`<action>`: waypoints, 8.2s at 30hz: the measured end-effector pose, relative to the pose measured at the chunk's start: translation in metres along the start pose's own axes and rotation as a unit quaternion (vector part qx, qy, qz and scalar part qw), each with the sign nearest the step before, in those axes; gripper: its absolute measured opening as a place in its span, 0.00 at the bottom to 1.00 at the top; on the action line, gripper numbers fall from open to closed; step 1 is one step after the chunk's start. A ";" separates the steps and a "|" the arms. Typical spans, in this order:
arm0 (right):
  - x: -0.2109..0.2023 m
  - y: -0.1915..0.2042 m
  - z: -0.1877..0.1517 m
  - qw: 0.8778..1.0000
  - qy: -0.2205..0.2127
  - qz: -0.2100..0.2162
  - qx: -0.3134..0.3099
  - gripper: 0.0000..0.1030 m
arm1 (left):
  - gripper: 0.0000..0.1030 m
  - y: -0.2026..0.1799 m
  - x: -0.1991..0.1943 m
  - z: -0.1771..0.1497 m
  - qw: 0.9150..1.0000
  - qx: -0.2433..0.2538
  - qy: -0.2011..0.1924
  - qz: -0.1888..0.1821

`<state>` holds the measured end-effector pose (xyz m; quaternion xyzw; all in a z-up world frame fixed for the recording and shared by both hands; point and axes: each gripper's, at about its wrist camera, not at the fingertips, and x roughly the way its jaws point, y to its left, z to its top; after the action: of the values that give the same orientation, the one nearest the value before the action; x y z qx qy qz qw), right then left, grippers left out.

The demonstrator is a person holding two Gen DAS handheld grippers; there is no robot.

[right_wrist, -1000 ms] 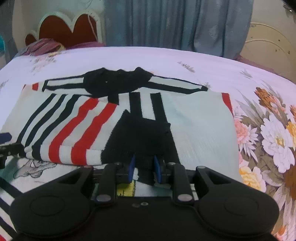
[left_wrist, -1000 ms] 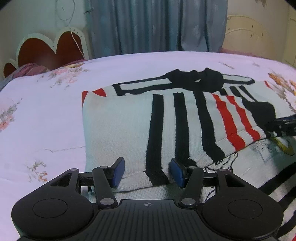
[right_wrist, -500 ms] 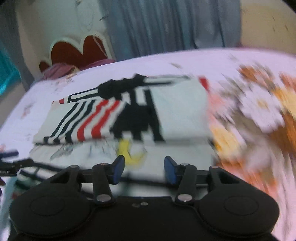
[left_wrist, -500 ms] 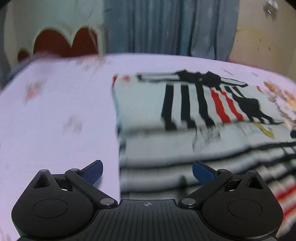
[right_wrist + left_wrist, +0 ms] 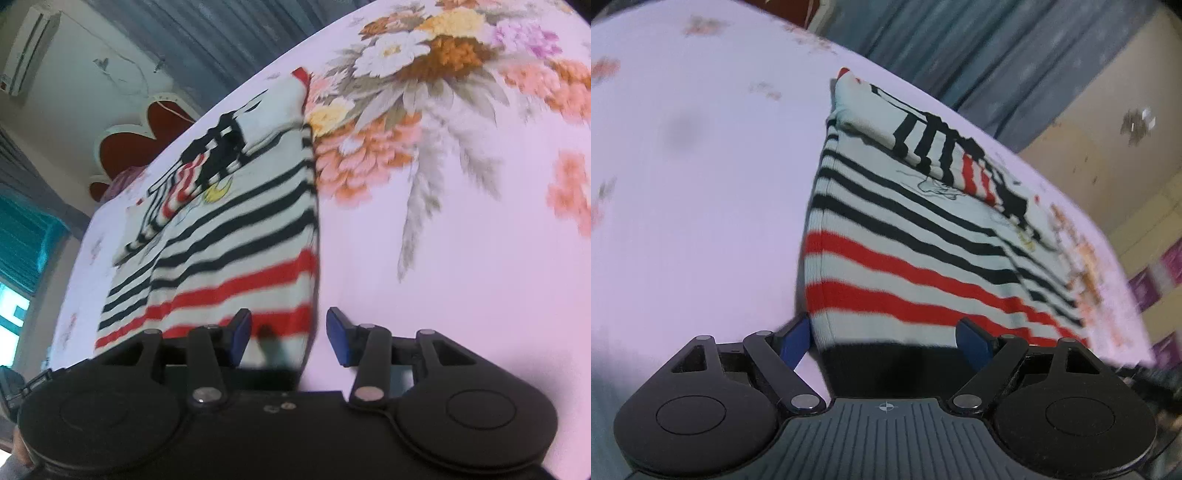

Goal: Fold small clothes

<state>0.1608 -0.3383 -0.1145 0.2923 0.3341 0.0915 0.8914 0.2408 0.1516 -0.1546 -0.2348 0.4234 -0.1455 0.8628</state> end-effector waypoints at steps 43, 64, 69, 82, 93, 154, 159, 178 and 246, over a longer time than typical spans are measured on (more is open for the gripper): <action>0.013 0.058 0.119 0.990 -0.091 0.107 -0.003 0.05 | 0.06 -0.011 0.027 0.115 0.974 -0.129 -0.148 -0.115; 0.231 0.030 0.262 0.990 -0.044 0.041 0.125 0.17 | 0.06 0.000 0.232 0.293 0.989 -0.115 -0.041 -0.079; 0.236 0.032 0.263 0.987 -0.093 0.064 0.118 0.55 | 0.61 0.006 0.239 0.292 0.979 -0.137 -0.080 -0.128; 0.262 0.091 0.262 0.979 -0.040 -0.103 -0.170 0.42 | 0.38 -0.048 0.249 0.302 0.992 0.117 -0.017 0.040; 0.274 0.095 0.236 0.928 -0.081 -0.230 -0.283 0.05 | 0.03 -0.051 0.245 0.288 0.976 0.165 -0.081 0.116; 0.219 0.172 0.107 0.923 -0.039 -0.157 -0.348 0.40 | 0.65 -0.174 0.203 0.125 0.957 0.278 -0.041 0.076; 0.196 0.160 0.075 0.914 -0.037 -0.179 -0.363 0.40 | 0.65 -0.167 0.192 0.107 0.954 0.285 -0.044 0.079; 0.119 0.104 0.109 0.935 -0.106 -0.233 -0.247 0.32 | 0.61 -0.120 0.136 0.121 0.959 0.229 -0.094 0.140; 0.186 0.086 0.187 0.935 -0.052 -0.283 -0.207 0.41 | 0.69 -0.069 0.181 0.189 0.967 0.218 -0.048 0.125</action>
<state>0.4268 -0.2877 -0.0520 -0.0010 0.3295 -0.1126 0.9374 0.4971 0.0648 -0.1376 0.0071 0.3652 -0.1133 0.9240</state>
